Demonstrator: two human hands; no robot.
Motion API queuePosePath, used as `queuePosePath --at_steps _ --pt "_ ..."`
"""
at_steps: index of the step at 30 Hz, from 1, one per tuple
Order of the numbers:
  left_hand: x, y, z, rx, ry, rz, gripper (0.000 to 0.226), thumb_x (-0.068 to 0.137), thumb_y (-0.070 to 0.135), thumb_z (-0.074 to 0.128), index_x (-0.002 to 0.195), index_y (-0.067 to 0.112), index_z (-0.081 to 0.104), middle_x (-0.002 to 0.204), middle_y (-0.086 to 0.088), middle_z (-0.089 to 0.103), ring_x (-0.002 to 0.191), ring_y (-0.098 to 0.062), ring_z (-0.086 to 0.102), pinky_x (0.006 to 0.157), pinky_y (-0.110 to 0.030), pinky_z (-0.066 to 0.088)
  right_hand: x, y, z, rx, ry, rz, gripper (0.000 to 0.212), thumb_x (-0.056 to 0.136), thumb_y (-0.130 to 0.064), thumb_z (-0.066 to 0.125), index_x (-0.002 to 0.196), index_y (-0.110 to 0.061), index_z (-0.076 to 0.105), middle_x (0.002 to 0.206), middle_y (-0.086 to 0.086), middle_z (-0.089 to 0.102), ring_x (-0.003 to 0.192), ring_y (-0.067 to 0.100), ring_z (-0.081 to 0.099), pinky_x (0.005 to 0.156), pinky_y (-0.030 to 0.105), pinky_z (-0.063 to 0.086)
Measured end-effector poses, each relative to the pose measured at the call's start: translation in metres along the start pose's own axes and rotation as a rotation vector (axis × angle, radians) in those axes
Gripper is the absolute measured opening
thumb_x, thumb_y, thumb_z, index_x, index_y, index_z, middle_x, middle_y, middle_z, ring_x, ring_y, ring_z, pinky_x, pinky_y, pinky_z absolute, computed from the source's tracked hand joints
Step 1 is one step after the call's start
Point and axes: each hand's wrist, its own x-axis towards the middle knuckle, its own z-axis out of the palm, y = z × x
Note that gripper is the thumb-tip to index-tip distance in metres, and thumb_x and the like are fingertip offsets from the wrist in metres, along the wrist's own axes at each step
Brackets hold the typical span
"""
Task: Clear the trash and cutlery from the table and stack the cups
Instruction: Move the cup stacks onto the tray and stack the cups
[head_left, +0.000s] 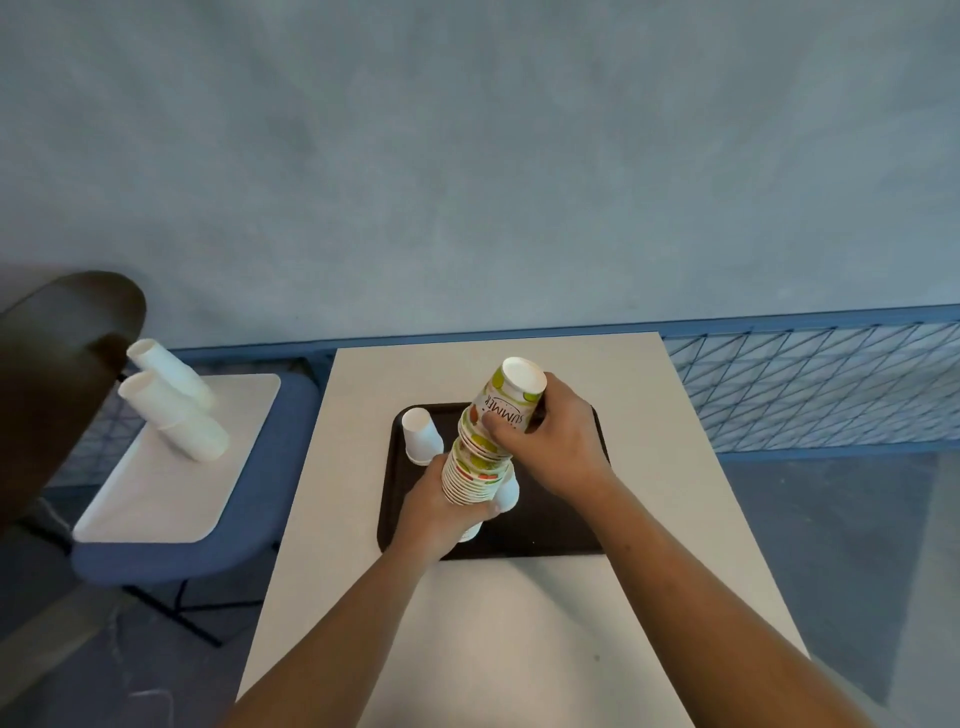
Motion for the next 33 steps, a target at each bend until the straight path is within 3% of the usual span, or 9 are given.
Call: queuePosePath --at_steps 5,9,12,15,17,20,23,28,33 --pt "0.006 -0.003 0.017 -0.034 0.016 -0.044 0.080 0.062 0.047 0.095 0.132 0.047 0.056 0.119 0.021 0.071 0.112 -0.004 0.068 0.098 -0.036 0.054 0.013 0.004 -0.012 0.100 0.046 0.027 0.052 0.077 -0.046 0.082 0.120 -0.029 0.058 0.109 -0.015 0.068 0.099 0.003 0.067 0.080 0.022 0.058" --pt "0.014 -0.012 0.030 -0.073 0.018 -0.067 0.083 0.058 0.051 0.095 0.132 0.045 0.058 0.120 0.017 0.073 0.112 -0.009 0.070 0.101 -0.048 0.057 0.027 0.012 -0.023 0.345 0.153 0.166 0.033 0.081 -0.042 0.080 0.107 -0.027 0.066 0.099 -0.010 0.074 0.091 0.004 0.072 0.076 0.027 0.061" --pt "0.019 -0.019 0.039 -0.086 0.011 -0.082 0.087 0.057 0.055 0.096 0.134 0.045 0.056 0.122 0.016 0.071 0.115 -0.011 0.069 0.102 -0.050 0.056 0.037 0.025 -0.032 0.563 0.241 0.295 0.026 0.089 -0.034 0.075 0.109 -0.019 0.070 0.098 -0.002 0.077 0.089 0.012 0.076 0.069 0.026 0.060" --pt "0.018 -0.020 0.044 -0.120 0.019 -0.086 0.086 0.056 0.050 0.097 0.132 0.045 0.056 0.121 0.017 0.071 0.114 -0.009 0.069 0.102 -0.049 0.056 0.048 0.055 -0.041 0.623 0.334 0.391 0.019 0.087 -0.036 0.076 0.100 -0.022 0.071 0.094 -0.002 0.078 0.087 0.015 0.077 0.077 0.036 0.062" --pt "0.018 -0.023 0.044 -0.137 0.028 -0.082 0.085 0.057 0.047 0.097 0.131 0.044 0.057 0.120 0.016 0.072 0.113 -0.009 0.069 0.102 -0.050 0.056 0.056 0.081 -0.044 0.535 0.376 0.427 0.019 0.085 -0.038 0.077 0.097 -0.025 0.069 0.094 -0.005 0.077 0.088 0.012 0.075 0.079 0.036 0.062" --pt "0.018 -0.027 0.041 -0.163 0.028 -0.063 0.083 0.061 0.041 0.098 0.134 0.040 0.058 0.124 0.012 0.072 0.115 -0.012 0.069 0.102 -0.052 0.056 0.063 0.114 -0.042 0.272 0.381 0.399 0.033 0.082 -0.039 0.079 0.107 -0.025 0.064 0.099 -0.010 0.070 0.092 0.006 0.069 0.075 0.024 0.056" --pt "0.017 -0.031 0.039 -0.179 0.051 -0.065 0.085 0.062 0.040 0.097 0.136 0.040 0.055 0.127 0.012 0.070 0.118 -0.013 0.068 0.104 -0.051 0.055 0.074 0.151 -0.029 0.023 0.290 0.296 0.045 0.075 -0.043 0.081 0.109 -0.023 0.059 0.101 -0.009 0.063 0.092 0.010 0.064 0.081 0.033 0.054" --pt "0.020 -0.034 0.039 -0.200 0.065 -0.070 0.080 0.068 0.027 0.096 0.135 0.039 0.056 0.124 0.015 0.071 0.114 -0.008 0.068 0.100 -0.041 0.057 0.092 0.197 0.004 -0.219 0.143 0.220 0.059 0.075 -0.044 0.082 0.121 -0.015 0.057 0.114 0.002 0.060 0.107 0.023 0.056 0.091 0.038 0.050" --pt "0.023 -0.032 0.045 -0.236 0.071 -0.088 0.075 0.071 0.012 0.095 0.131 0.036 0.056 0.117 0.019 0.072 0.113 -0.008 0.068 0.083 -0.021 0.059 0.108 0.225 0.022 -0.308 0.052 0.297 0.052 0.080 -0.041 0.081 0.116 -0.011 0.060 0.119 0.010 0.064 0.107 0.033 0.059 0.089 0.043 0.051"
